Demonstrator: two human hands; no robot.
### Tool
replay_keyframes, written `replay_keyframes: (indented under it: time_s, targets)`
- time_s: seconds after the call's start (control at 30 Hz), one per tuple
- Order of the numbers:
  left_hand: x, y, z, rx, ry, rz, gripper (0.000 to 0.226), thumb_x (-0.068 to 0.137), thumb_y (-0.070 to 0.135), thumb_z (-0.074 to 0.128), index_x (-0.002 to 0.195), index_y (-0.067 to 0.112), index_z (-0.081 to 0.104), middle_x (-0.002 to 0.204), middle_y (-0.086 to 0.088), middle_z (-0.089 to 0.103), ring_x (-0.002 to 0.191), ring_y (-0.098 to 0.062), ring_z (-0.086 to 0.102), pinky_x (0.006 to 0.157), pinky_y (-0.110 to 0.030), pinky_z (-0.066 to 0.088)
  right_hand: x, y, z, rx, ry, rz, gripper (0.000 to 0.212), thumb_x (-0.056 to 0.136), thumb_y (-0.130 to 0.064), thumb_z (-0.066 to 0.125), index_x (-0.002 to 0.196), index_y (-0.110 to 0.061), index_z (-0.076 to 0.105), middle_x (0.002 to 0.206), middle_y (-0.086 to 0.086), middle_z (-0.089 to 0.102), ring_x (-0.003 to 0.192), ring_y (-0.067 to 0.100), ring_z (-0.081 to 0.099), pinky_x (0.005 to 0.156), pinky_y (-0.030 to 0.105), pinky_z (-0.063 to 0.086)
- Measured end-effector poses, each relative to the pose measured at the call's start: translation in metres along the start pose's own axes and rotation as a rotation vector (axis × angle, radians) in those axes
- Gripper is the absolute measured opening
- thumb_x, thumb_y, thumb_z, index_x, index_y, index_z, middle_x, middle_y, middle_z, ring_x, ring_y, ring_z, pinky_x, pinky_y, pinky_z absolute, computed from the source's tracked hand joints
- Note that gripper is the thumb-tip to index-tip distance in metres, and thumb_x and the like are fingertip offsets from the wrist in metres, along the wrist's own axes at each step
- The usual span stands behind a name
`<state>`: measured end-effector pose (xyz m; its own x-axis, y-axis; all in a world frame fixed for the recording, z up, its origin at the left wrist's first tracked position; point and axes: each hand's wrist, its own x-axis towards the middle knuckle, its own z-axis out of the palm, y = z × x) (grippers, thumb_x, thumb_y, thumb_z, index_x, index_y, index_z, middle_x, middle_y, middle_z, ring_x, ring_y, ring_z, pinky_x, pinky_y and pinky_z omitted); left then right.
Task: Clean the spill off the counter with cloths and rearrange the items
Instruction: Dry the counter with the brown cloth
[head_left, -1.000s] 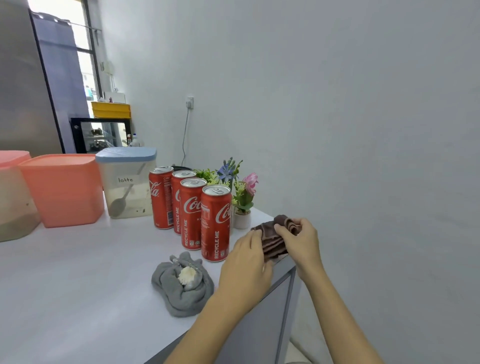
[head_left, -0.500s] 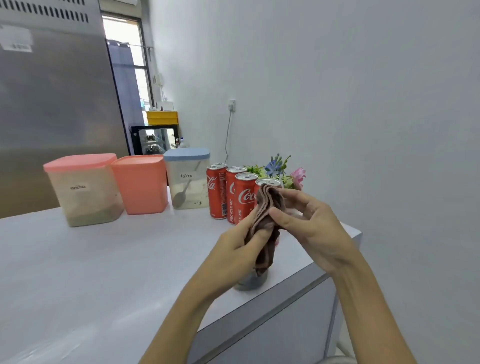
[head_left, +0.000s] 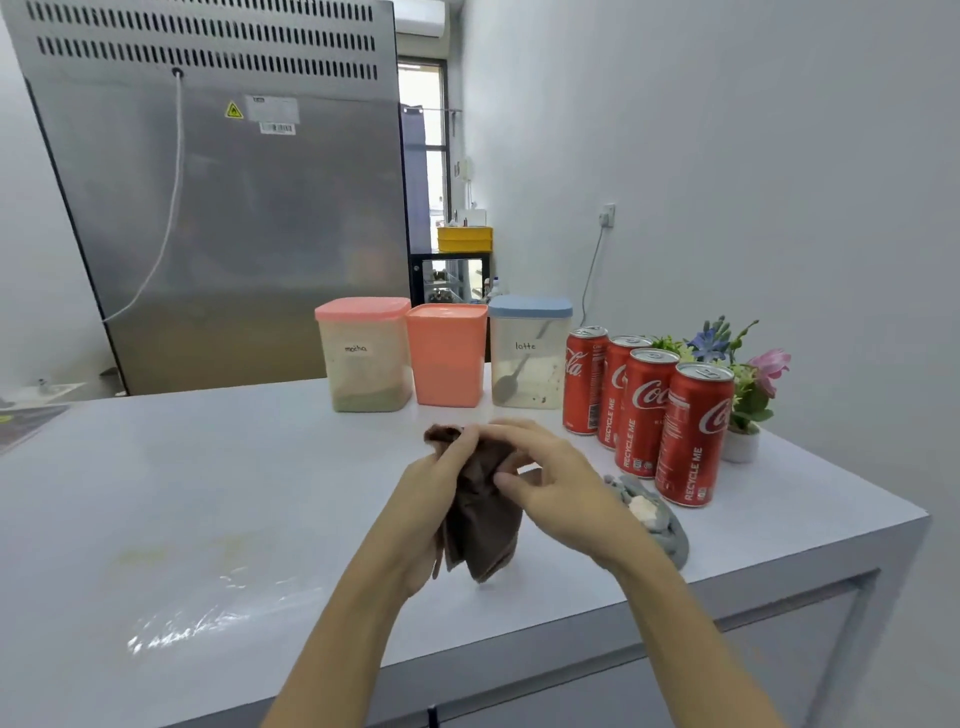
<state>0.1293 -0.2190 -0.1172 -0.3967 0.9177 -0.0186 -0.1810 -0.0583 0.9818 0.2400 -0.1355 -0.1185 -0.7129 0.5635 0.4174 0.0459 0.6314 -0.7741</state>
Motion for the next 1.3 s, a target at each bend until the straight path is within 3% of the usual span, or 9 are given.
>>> replay_keyframes:
  time_s: [0.2,0.27,0.43,0.63,0.7,0.77,0.87,0.97,1.3]
  targets:
    - [0.004,0.003,-0.015,-0.095,0.2,-0.082,0.029,0.095,0.029,0.046,0.093,0.009,0.067,0.086,-0.015,0.073,0.084,-0.027,0.067,0.082,-0.039,0.054,-0.001,0.01,0.018,0.006,0.176,-0.04,0.026,0.084,0.005,0.056,0.089,-0.017,0.068,0.099,-0.009,0.055,0.079,0.004,0.056,0.075,0.018,0.051]
    - [0.01,0.01,-0.024,0.057,0.298,-0.082,0.028,0.092,0.035,0.05,0.095,0.012,0.067,0.09,-0.014,0.071,0.084,-0.028,0.066,0.071,-0.036,0.056,-0.005,0.014,0.009,0.219,0.121,0.001,0.027,0.087,0.008,0.05,0.089,-0.015,0.064,0.104,-0.009,0.062,0.085,0.008,0.059,0.075,0.019,0.05]
    - [0.026,0.033,-0.043,0.615,0.299,0.17,0.034,0.087,0.048,0.055,0.085,0.02,0.072,0.092,0.004,0.068,0.088,-0.012,0.061,0.088,-0.034,0.049,-0.021,0.016,-0.019,0.633,-0.068,0.119,0.03,0.082,0.015,0.039,0.093,-0.007,0.055,0.108,0.001,0.069,0.097,0.014,0.062,0.075,0.025,0.046]
    - [0.059,0.031,-0.055,1.247,0.349,0.25,0.043,0.086,0.054,0.052,0.107,0.018,0.066,0.103,0.001,0.067,0.087,-0.014,0.056,0.077,-0.031,0.046,-0.032,0.02,-0.019,-0.256,0.047,0.344,0.045,0.083,0.012,0.036,0.08,-0.019,0.068,0.106,0.007,0.067,0.101,0.023,0.061,0.084,0.025,0.048]
    - [0.058,0.029,-0.061,1.21,0.367,0.26,0.042,0.089,0.051,0.05,0.112,0.018,0.062,0.105,0.001,0.065,0.089,-0.013,0.054,0.079,-0.03,0.044,-0.029,0.012,-0.011,-0.392,0.069,0.265,0.035,0.089,0.001,0.042,0.093,-0.023,0.067,0.114,0.0,0.061,0.095,0.009,0.056,0.082,0.023,0.041]
    - [0.052,0.028,-0.066,1.193,0.331,0.251,0.037,0.089,0.049,0.05,0.11,0.02,0.062,0.103,0.003,0.064,0.091,-0.013,0.055,0.081,-0.03,0.045,-0.016,0.014,0.006,-0.484,-0.009,0.119,0.025,0.096,-0.018,0.045,0.113,-0.025,0.061,0.128,-0.006,0.055,0.117,0.009,0.048,0.098,0.022,0.032]
    - [0.033,0.025,-0.083,1.188,0.252,0.161,0.032,0.087,0.049,0.053,0.104,0.024,0.065,0.102,0.006,0.064,0.097,-0.012,0.058,0.083,-0.03,0.047,0.007,0.035,0.043,-0.715,-0.338,0.12,0.048,0.099,-0.046,0.028,0.145,-0.034,0.028,0.158,-0.004,0.017,0.146,0.017,0.008,0.119,0.041,0.002]
    - [0.005,0.025,-0.121,1.138,0.316,0.121,0.028,0.088,0.046,0.055,0.102,0.025,0.067,0.101,0.008,0.065,0.097,-0.011,0.058,0.082,-0.028,0.048,0.029,0.055,0.069,-0.764,-0.432,0.216,0.054,0.098,-0.051,0.016,0.15,-0.037,0.008,0.16,-0.005,-0.004,0.147,0.02,-0.012,0.119,0.043,-0.007]
    - [-0.056,0.018,-0.2,1.081,0.677,0.099,0.024,0.093,0.032,0.049,0.104,0.02,0.066,0.099,0.009,0.061,0.094,-0.009,0.051,0.082,-0.025,0.038,0.044,0.001,0.168,-0.747,-0.531,-0.014,0.065,0.093,-0.061,0.02,0.151,-0.031,0.009,0.16,-0.003,0.001,0.147,0.022,-0.009,0.119,0.04,-0.005]
